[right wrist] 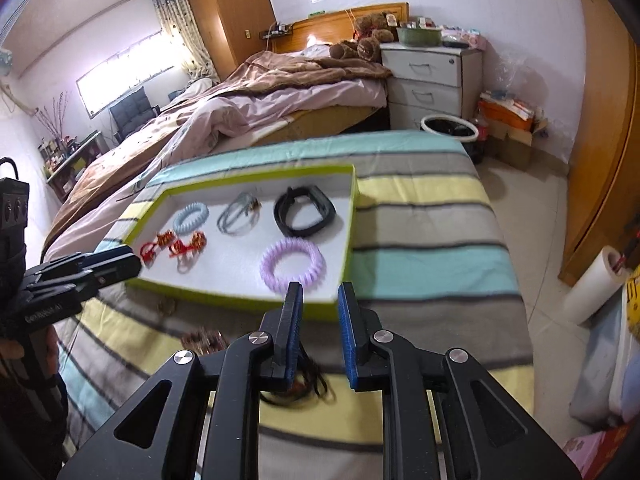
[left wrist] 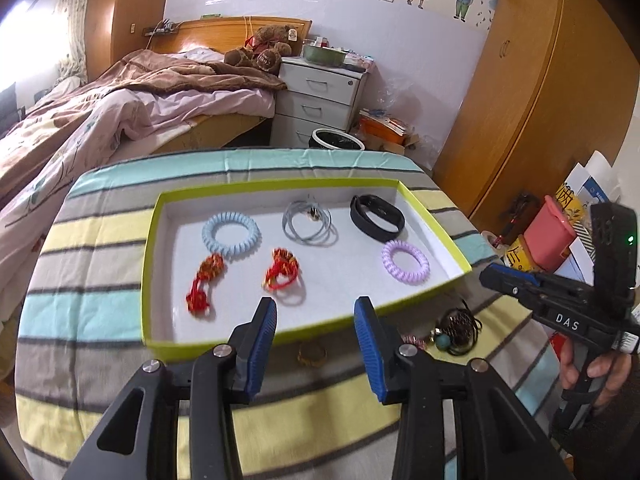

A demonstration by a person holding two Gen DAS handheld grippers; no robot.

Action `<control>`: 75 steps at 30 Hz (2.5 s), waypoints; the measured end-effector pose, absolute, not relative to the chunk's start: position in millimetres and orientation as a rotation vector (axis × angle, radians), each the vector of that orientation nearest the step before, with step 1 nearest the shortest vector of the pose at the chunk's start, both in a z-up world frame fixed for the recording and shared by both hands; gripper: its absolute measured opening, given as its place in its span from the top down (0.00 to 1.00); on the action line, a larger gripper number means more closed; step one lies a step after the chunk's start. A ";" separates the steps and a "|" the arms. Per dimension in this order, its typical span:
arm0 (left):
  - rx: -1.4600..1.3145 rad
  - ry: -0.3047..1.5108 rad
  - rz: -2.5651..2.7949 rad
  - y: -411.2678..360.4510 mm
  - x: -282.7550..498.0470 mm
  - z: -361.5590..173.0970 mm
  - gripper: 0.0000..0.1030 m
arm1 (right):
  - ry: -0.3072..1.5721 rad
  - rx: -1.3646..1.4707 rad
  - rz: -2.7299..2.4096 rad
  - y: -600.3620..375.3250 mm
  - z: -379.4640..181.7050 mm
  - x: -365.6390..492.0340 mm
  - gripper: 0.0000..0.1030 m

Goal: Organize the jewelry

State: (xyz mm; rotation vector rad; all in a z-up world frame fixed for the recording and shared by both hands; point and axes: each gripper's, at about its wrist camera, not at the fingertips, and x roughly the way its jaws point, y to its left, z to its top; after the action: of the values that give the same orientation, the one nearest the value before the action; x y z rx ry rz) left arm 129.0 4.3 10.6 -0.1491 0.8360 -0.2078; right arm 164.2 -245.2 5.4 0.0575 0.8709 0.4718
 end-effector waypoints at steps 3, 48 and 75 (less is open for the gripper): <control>-0.158 0.841 -0.203 4.1 118.7 9.8 0.61 | 0.891 0.085 0.513 -250.9 -3.5 157.2 0.82; -0.213 0.916 -0.183 9.8 94.9 -15.4 0.61 | 0.899 0.143 0.671 -243.5 6.4 134.7 0.99; -0.221 0.916 -0.192 11.8 91.9 -17.4 0.61 | 0.963 0.010 0.784 -217.0 -3.6 78.5 0.97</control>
State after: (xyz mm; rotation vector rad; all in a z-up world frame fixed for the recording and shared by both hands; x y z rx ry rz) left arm 91.9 11.8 -17.4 -0.2215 0.9164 -0.1919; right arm 78.5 -217.0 -3.6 0.0100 0.9635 0.7838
